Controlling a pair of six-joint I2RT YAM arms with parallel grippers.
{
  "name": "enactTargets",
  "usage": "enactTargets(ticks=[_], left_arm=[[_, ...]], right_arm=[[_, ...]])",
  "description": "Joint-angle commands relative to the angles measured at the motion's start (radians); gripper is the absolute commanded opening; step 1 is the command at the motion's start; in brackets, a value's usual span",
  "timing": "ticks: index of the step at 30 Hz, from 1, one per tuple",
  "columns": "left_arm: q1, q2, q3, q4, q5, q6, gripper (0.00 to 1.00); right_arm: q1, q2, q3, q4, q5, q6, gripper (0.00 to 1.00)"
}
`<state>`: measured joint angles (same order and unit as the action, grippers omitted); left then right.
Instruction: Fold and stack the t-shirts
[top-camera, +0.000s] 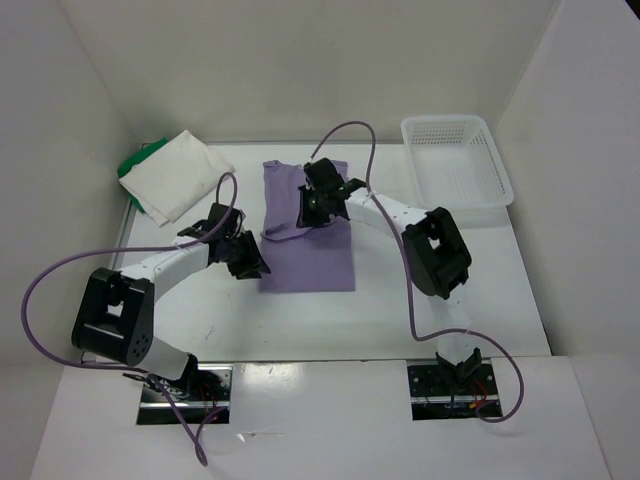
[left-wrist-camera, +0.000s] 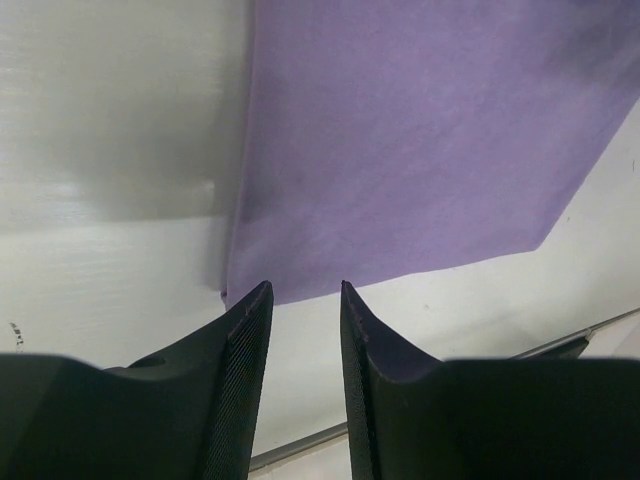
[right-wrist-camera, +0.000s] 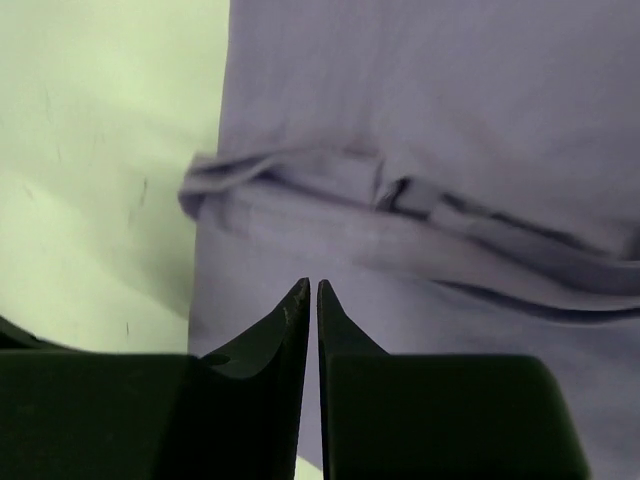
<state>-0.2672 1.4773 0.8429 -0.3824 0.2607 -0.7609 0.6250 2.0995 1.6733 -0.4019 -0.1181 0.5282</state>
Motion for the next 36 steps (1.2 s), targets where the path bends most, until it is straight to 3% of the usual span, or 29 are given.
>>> enactTargets(ticks=[1,7,13,20,25,28,31,34,36], left_arm=[[0.0,-0.011,-0.021,0.029,0.017,-0.035,0.41],[0.0,0.029,-0.042,0.077,0.017,-0.035,0.41],[0.0,0.097,-0.062,0.106,-0.009,-0.035,0.41],[0.0,0.069,-0.091,0.076,-0.057,-0.026,0.42],[0.0,-0.01,-0.061,0.037,-0.057,-0.026,0.47],[0.0,-0.063,-0.036,-0.013,-0.067,-0.014,0.47],[0.023,-0.09,-0.056,-0.033,-0.067,-0.003,0.47],[0.046,-0.086,-0.106,-0.033,-0.067,-0.003,0.44],[0.056,-0.059,-0.12,-0.001,-0.049,-0.015,0.44]], right_arm=[[0.057,0.014,-0.05,-0.005,-0.139,-0.02,0.11],[0.079,0.115,0.023,0.008,-0.13,-0.02,0.09],[0.068,0.194,0.121,0.003,0.004,-0.04,0.09],[0.028,0.229,0.313,0.041,0.164,0.004,0.11],[0.019,0.214,0.39,-0.035,0.14,-0.01,0.13],[0.01,0.101,0.286,-0.048,0.089,-0.019,0.16],[-0.011,-0.028,-0.003,0.004,0.009,0.016,0.16],[-0.051,-0.18,-0.233,0.031,-0.093,0.059,0.0],[-0.073,-0.281,-0.337,0.04,-0.109,0.088,0.0]])
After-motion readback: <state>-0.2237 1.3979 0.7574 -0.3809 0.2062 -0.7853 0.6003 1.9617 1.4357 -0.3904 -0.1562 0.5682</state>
